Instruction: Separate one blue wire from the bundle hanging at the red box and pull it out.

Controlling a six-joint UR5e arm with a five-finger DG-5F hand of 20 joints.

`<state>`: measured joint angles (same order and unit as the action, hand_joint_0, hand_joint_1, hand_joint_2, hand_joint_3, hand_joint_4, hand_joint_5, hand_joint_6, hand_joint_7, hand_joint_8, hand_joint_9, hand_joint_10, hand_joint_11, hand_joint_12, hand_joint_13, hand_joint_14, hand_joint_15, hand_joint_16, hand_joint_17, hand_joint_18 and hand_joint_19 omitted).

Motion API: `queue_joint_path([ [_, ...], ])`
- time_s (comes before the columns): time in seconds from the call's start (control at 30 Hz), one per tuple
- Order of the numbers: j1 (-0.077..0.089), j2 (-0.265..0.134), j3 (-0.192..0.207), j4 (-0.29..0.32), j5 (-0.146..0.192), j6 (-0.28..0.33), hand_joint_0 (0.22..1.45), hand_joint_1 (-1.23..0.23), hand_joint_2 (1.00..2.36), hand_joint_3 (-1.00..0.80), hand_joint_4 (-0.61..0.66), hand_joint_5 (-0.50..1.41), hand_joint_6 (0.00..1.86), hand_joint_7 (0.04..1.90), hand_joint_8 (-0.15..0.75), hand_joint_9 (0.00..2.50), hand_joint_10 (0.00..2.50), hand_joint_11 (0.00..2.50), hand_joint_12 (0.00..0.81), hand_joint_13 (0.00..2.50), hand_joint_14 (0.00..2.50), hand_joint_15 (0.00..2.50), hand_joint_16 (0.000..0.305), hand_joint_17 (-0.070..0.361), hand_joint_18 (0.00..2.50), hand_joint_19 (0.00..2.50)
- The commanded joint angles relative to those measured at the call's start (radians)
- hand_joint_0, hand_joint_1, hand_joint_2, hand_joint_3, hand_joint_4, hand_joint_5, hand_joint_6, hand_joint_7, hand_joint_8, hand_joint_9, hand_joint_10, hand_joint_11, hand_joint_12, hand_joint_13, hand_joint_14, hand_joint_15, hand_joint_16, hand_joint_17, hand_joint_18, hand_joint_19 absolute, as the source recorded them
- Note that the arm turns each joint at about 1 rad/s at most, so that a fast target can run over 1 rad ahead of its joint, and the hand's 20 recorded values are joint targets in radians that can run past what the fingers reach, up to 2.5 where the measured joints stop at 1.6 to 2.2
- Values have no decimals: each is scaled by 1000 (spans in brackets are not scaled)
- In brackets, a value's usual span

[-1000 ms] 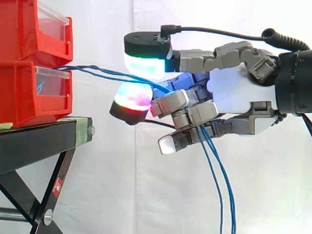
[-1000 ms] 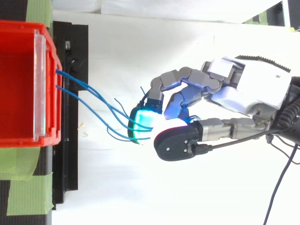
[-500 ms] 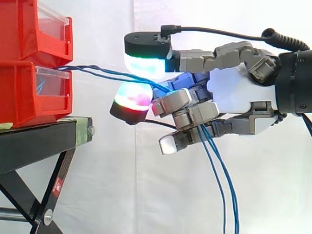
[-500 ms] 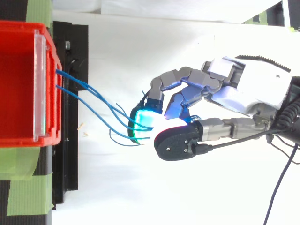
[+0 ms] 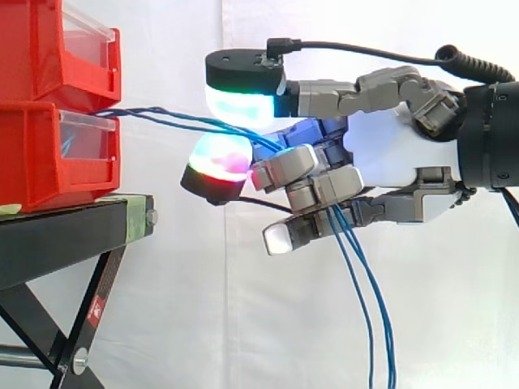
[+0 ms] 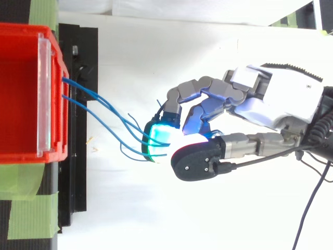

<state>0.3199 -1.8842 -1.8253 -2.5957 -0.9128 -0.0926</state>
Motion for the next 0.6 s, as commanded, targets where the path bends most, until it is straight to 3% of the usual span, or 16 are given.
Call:
queue_joint_path([
  [0.0,-2,1,8,8,-1,1,615,-610,1015,-331,261,-213,830,1020,334,869,802,1562,343,941,1129,1558,38,85,786,921],
  [0.13,-5,-1,54,-3,3,1,614,-611,1016,-333,260,-213,830,1030,329,869,802,1563,340,941,1129,1556,38,85,786,922],
  [0.27,-19,-1,120,-70,34,-21,614,-610,1015,-330,264,-213,830,1028,334,869,799,1561,343,941,1130,1556,38,85,786,922],
  [0.43,-27,1,144,-132,55,-64,614,-610,1015,-332,260,-213,831,1029,333,870,801,1558,341,941,1134,1538,38,85,785,921],
  [0.57,-28,1,144,-135,55,-75,614,-612,1015,-321,258,-213,831,1028,335,870,803,1559,341,942,1133,1540,38,85,786,920],
])
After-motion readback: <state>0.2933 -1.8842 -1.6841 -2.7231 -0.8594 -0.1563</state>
